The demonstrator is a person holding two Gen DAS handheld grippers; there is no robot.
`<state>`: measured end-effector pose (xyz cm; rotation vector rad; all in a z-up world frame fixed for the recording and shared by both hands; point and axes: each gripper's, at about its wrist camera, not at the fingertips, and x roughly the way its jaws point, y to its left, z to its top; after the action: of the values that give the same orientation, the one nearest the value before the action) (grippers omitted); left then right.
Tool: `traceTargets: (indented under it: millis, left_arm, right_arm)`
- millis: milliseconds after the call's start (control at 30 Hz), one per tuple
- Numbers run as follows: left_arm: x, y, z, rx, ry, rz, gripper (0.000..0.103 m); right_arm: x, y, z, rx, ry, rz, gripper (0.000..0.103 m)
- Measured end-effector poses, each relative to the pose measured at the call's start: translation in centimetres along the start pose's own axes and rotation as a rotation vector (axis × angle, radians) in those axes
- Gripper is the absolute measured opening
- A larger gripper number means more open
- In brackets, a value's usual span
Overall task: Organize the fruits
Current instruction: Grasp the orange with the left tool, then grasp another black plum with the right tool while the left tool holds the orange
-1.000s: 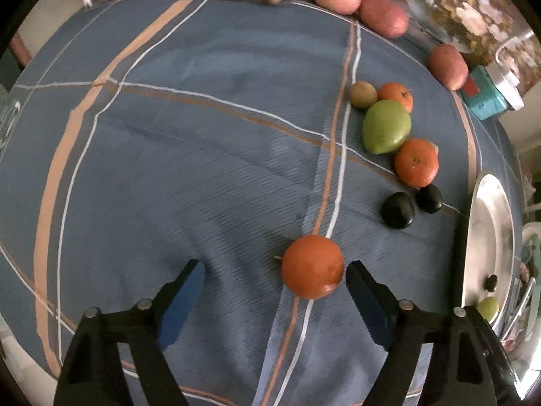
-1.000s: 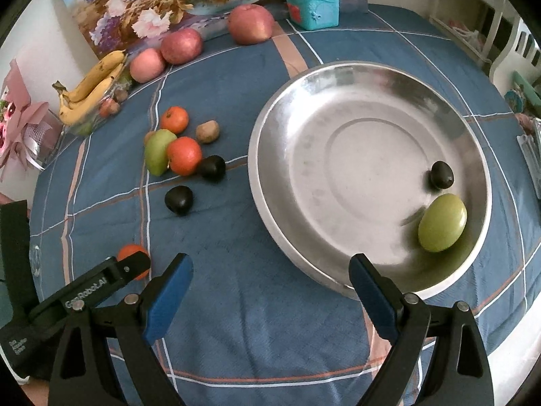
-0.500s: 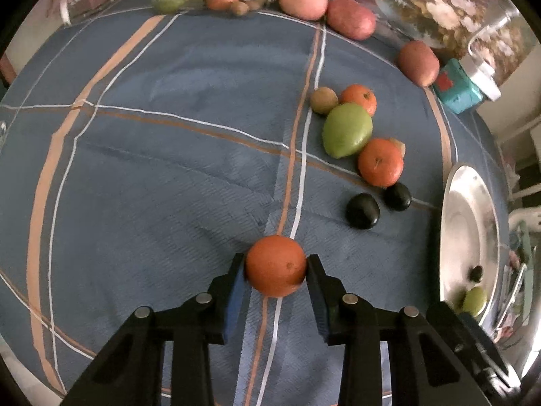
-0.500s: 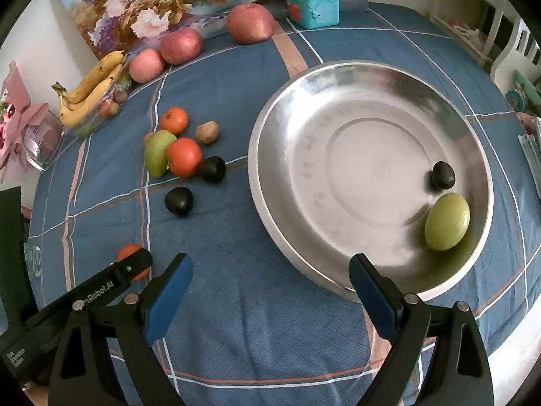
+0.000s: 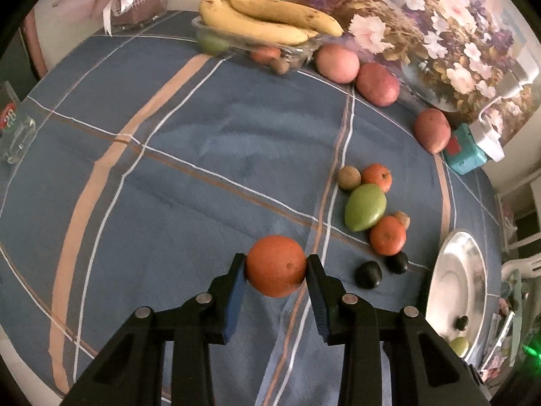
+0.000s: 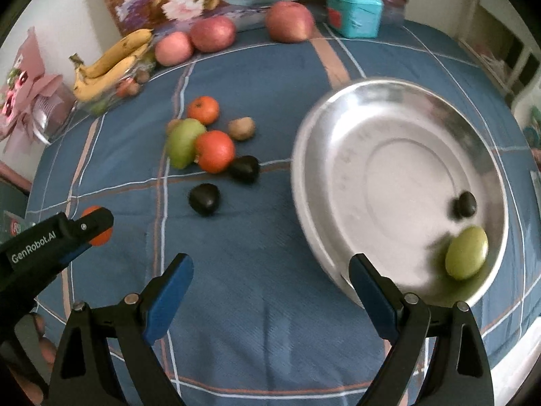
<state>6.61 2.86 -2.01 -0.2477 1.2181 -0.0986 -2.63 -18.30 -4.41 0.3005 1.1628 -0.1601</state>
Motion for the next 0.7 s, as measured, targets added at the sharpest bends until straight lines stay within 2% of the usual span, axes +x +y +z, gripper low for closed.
traceTargets:
  millis: [100, 333, 500, 700]
  left_arm:
    - [0.6, 0.2, 0.5, -0.010, 0.007, 0.005, 0.038]
    - [1.7, 1.0, 1.8, -0.034, 0.019, 0.013, 0.038]
    - [2.9, 1.1, 2.5, -0.053, 0.041, 0.003, 0.038]
    - [3.4, 1.7, 3.1, -0.072, 0.044, 0.003, 0.038]
  right_arm:
    - [0.6, 0.7, 0.3, -0.020, 0.005, 0.003, 0.094]
    - [1.5, 1.6, 1.8, -0.095, -0.053, -0.053, 0.094]
    - [2.0, 1.0, 2.7, -0.048, -0.068, -0.005, 0.093]
    - [1.9, 2.9, 3.5, -0.097, -0.113, 0.034, 0.093]
